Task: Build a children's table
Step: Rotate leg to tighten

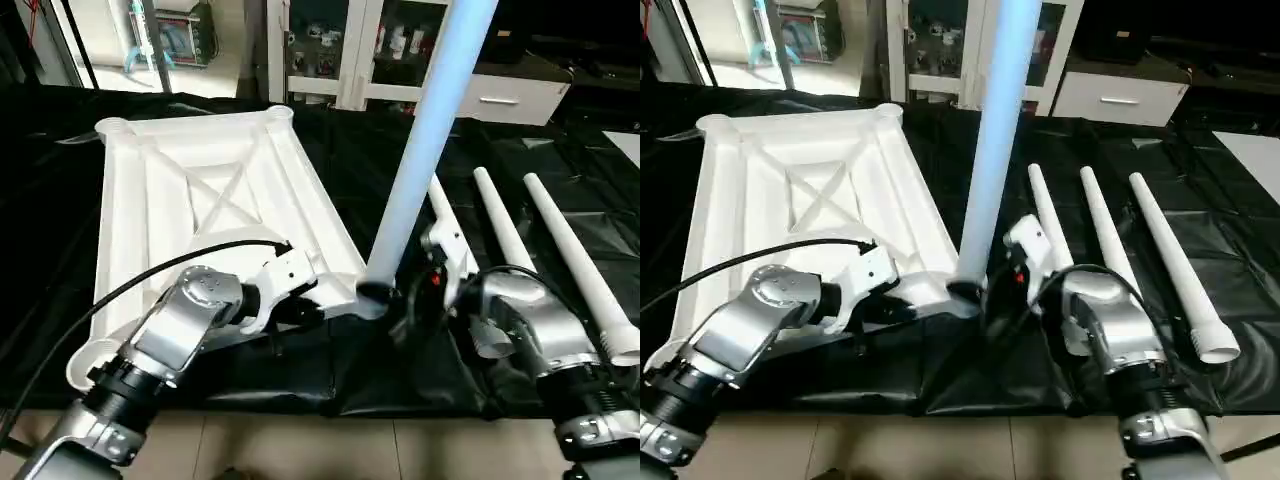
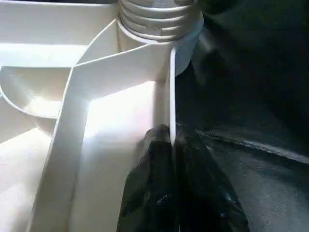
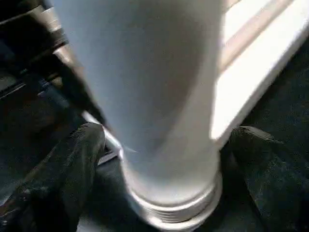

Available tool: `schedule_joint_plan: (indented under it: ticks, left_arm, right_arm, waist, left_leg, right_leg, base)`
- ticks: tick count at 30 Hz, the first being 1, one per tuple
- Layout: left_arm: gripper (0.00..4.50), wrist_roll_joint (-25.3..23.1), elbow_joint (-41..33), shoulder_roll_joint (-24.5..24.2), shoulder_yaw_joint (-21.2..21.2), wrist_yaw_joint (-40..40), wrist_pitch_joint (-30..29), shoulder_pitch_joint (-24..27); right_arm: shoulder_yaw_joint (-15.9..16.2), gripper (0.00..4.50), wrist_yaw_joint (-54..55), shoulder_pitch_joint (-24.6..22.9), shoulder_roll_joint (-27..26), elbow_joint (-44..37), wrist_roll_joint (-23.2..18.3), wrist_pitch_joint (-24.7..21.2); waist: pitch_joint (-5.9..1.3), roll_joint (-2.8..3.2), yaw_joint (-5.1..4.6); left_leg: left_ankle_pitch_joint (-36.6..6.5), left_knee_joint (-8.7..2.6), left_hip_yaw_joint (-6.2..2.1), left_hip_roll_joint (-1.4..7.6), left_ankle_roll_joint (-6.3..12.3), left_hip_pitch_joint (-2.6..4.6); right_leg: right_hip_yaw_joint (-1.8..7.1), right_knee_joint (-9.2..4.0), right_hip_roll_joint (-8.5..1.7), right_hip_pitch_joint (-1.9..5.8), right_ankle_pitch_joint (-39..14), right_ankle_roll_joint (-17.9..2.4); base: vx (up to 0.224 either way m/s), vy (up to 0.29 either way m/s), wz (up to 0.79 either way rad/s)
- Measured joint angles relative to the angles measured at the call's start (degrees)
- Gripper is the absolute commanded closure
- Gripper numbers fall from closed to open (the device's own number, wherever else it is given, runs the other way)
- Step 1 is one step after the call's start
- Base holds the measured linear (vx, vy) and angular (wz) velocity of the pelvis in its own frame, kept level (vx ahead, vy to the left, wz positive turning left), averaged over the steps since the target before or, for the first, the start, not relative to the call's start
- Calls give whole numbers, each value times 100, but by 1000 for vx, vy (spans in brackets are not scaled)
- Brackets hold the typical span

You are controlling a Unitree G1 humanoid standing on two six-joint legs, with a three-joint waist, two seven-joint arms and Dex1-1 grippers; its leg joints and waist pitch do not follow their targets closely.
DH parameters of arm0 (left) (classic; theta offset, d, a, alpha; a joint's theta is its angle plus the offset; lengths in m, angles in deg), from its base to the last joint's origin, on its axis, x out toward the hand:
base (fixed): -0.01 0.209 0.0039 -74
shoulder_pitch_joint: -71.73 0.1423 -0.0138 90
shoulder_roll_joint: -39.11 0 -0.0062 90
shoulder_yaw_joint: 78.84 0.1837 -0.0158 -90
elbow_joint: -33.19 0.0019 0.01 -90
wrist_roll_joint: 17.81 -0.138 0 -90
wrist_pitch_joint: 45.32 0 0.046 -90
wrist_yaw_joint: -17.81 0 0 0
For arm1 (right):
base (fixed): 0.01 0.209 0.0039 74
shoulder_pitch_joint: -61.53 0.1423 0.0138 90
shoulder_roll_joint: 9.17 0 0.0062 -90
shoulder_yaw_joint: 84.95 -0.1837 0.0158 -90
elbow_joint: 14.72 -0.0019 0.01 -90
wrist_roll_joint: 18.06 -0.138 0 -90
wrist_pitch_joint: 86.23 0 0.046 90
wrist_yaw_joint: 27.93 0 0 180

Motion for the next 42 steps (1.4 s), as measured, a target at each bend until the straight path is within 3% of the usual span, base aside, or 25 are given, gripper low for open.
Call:
schedule_joint_plan:
  ticks: [4, 22, 33, 37, 42]
  left_arm:
    - [450, 12, -86, -65, 44, -113, -37, 26]
    - [450, 15, -229, -174, 136, -271, -118, 51]
    - [450, 11, -228, -155, 149, -265, -162, 44]
    - [450, -2, -74, -8, 54, -36, -263, 7]
    - [450, -62, 548, 804, -320, 1016, -728, -257]
  right_arm:
    - [181, 4, -334, 55, 103, 26, 84, -43]
    - [355, 162, -641, 240, 139, 342, 264, 208]
    - [375, 178, -747, 335, 137, 585, 365, 426]
    - [348, 178, -313, 469, -87, 912, 433, 574]
    - [-111, 180, 1438, 643, -705, 1375, 444, 351]
  waist:
    - [1, -1, 6]
    - [-3, -8, 20]
    - [-6, -13, 13]
    - [-14, -27, -25]
    - [-21, -39, -140]
  left_leg:
    - [-2, 10, 3, 0, 4, 0]
    - [-4, 31, 5, 0, 10, 1]
    - [-7, 48, 5, 0, 14, 4]
    - [-20, 53, 6, 2, -11, 34]
    - [-19, 63, 7, 2, -15, 59]
  right_leg:
    - [0, 7, -3, 1, 0, 0]
    - [1, 24, -7, 4, 0, -1]
    - [2, 33, -10, 10, 1, -2]
    - [3, 43, -9, 29, 8, -12]
    - [5, 31, -11, 56, 15, -25]
  base:
    - [0, 0, 0]
    - [0, 0, 0]
    - [0, 0, 0]
    - [0, 0, 0]
    - [-21, 1, -2]
